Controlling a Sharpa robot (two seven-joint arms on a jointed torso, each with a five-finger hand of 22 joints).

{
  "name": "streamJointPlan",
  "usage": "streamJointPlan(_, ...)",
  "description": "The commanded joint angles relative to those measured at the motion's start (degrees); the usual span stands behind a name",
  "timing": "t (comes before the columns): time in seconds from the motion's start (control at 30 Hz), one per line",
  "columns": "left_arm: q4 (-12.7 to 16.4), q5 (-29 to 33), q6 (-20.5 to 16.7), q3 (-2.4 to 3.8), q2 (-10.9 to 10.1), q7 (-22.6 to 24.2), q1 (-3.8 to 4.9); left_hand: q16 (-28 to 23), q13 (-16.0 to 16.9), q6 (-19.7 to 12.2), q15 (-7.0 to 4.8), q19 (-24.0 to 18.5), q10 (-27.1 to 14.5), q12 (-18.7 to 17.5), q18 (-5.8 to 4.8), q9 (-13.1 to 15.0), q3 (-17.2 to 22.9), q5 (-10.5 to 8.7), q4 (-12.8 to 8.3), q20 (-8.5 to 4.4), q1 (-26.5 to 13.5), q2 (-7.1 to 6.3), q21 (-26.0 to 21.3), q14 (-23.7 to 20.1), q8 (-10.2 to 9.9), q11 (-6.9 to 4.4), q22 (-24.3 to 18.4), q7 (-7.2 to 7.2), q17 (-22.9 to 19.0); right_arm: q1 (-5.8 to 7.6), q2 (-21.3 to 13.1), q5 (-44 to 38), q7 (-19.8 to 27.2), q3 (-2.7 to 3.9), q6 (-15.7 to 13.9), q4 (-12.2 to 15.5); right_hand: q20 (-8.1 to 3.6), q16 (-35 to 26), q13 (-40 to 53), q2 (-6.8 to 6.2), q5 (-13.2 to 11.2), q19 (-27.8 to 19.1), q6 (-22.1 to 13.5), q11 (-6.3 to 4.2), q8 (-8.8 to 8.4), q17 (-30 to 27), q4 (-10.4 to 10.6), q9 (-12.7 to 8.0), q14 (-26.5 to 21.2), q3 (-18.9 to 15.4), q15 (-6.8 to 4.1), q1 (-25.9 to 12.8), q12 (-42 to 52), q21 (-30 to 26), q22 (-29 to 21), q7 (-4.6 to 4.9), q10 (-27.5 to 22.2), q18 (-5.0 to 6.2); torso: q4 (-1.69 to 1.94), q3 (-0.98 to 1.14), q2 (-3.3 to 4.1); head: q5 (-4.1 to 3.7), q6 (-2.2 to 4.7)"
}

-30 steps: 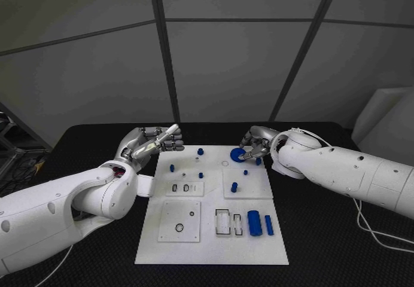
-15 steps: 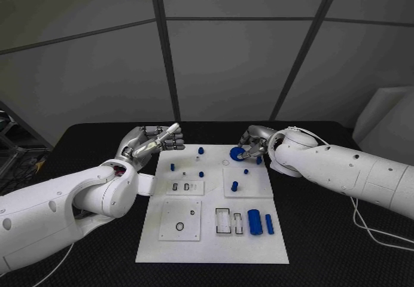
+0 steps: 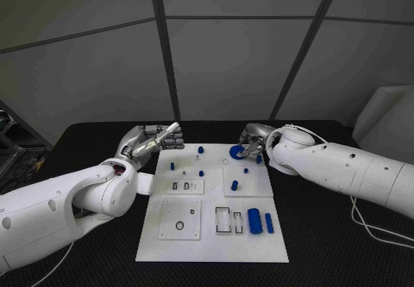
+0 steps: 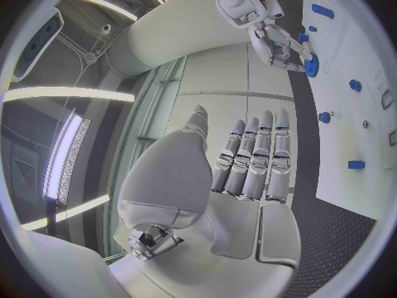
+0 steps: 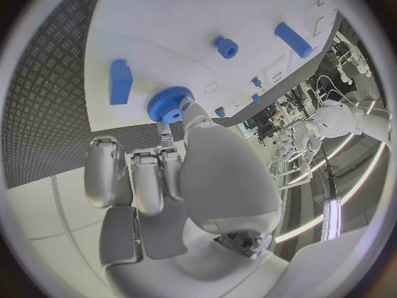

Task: Assemble the parts on the task board

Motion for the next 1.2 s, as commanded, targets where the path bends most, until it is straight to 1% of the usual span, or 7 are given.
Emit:
streamJointPlan(0.03, 0.03, -0.37, 0.74, 0.05, -0.01, 0.10, 0.08, -0.44, 0.00, 0.12, 0.31, 0.10, 0.01, -0.26, -1.10, -0.01, -0.38, -0.25, 0.11, 0.14, -0.29, 0.43, -0.04, -0.01, -0.31, 0.09, -0.09, 0.33, 0.09, -0.18, 0.03, -4.78, -1.21, -0.19, -2.05, 0.40, -0.19, 0.35, 10.56, 0.80, -0.29, 0.88, 1.52, -0.82, 0.35, 10.93, -0.27, 0.31, 5.10, 1.02, -0.52, 0.37, 0.78, 0.58, 0.78, -0.52, 3.25, -0.93, -0.01, 0.01, -0.01, 0.01, -0.01)
streamJointPlan(0.4, -0.06, -0.37, 0.80, 0.05, -0.09, -0.03, 0.08, -0.46, 0.00, 0.12, 0.31, 0.09, 0.01, -0.27, -1.10, -0.01, -0.39, -0.25, 0.12, 0.14, -0.31, 0.46, -0.04, 0.00, -0.32, 0.09, -0.09, 0.33, 0.10, -0.24, -0.88, -7.24, -1.07, -0.18, -7.85, 4.01, -0.85, 0.50, 11.93, 0.63, 0.04, 1.92, 3.41, -1.42, 0.01, 11.42, -0.82, 0.26, 5.20, 2.93, -1.15, 0.46, 1.78, 1.29, 2.39, -1.15, 4.12, -1.27, 0.00, 0.04, -0.03, 0.22, 0.00)
streamJointPlan(0.63, -0.01, -0.37, 0.79, 0.05, -0.18, -0.10, 0.08, -0.46, 0.00, 0.12, 0.31, 0.09, 0.01, -0.27, -1.10, -0.01, -0.39, -0.25, 0.12, 0.14, -0.31, 0.46, -0.04, 0.00, -0.32, 0.09, -0.09, 0.33, 0.10, -0.23, -1.72, -7.52, -1.50, -0.16, -9.68, 8.26, -0.93, 0.51, 11.98, 0.41, 0.21, 2.09, 3.55, -1.46, -0.19, 11.47, -0.81, 0.21, 5.21, 3.17, -1.20, 0.21, 1.81, 1.41, 2.66, -1.17, 4.15, -1.33, -0.02, -0.02, -0.01, 0.24, 0.14)
streamJointPlan(0.77, 0.00, -0.37, 0.81, 0.05, -0.18, -0.14, 0.08, -0.48, 0.00, 0.11, 0.31, 0.08, 0.00, -0.29, -1.10, -0.01, -0.41, -0.26, 0.14, 0.14, -0.33, 0.47, -0.04, 0.00, -0.35, 0.10, -0.10, 0.35, 0.11, -0.22, -0.93, -8.52, -1.80, -0.16, -10.11, 9.85, -0.96, 0.53, 12.03, 0.31, 0.26, 2.18, 3.65, -1.47, -0.30, 11.51, -0.77, 0.19, 5.22, 3.30, -1.22, 0.04, 1.83, 1.47, 2.80, -1.18, 4.18, -1.36, 0.09, 0.02, -0.01, 0.36, 0.29)
streamJointPlan(0.93, 0.00, -0.37, 0.85, 0.05, -0.13, -0.17, 0.08, -0.48, 0.00, 0.11, 0.31, 0.08, 0.00, -0.29, -1.10, -0.01, -0.41, -0.26, 0.14, 0.14, -0.33, 0.47, -0.04, 0.00, -0.35, 0.10, -0.10, 0.35, 0.11, -0.21, 1.79, -10.12, -2.14, -0.18, -10.35, 9.78, -0.98, 0.53, 12.02, 0.24, 0.30, 2.20, 3.66, -1.47, -0.40, 11.50, -0.74, 0.16, 5.22, 3.39, -1.23, -0.07, 1.82, 1.49, 2.84, -1.18, 4.18, -1.37, 0.19, -0.02, 0.03, 0.51, 0.35)
streamJointPlan(1.07, -0.03, -0.37, 0.89, 0.05, -0.03, -0.18, 0.08, -0.48, 0.00, 0.11, 0.31, 0.08, 0.00, -0.29, -1.10, -0.01, -0.41, -0.26, 0.14, 0.14, -0.33, 0.47, -0.04, 0.00, -0.35, 0.10, -0.10, 0.35, 0.11, -0.21, 4.24, -11.07, -2.31, -0.23, -10.27, 8.68, -1.00, 0.52, 12.00, 0.18, 0.31, 2.23, 3.67, -1.47, -0.51, 11.50, -0.71, 0.13, 5.22, 3.49, -1.24, -0.20, 1.80, 1.51, 2.90, -1.17, 4.17, -1.38, 0.22, -0.05, 0.03, 0.76, 0.30)
streamJointPlan(1.2, -0.10, -0.37, 0.91, 0.05, 0.09, -0.18, 0.09, -0.48, 0.00, 0.11, 0.31, 0.08, 0.00, -0.29, -1.10, -0.01, -0.41, -0.26, 0.14, 0.14, -0.33, 0.47, -0.04, 0.00, -0.35, 0.10, -0.10, 0.35, 0.11, -0.22, 6.20, -11.48, -2.29, -0.59, -10.15, 7.36, -1.01, 0.51, 11.99, 0.15, 0.30, 2.28, 3.67, -1.47, -0.63, 11.46, -0.67, 0.10, 5.21, 3.61, -1.24, -0.33, 1.79, 1.54, 2.97, -1.16, 4.16, -1.39, 0.12, 0.00, 0.08, 0.90, 0.27)
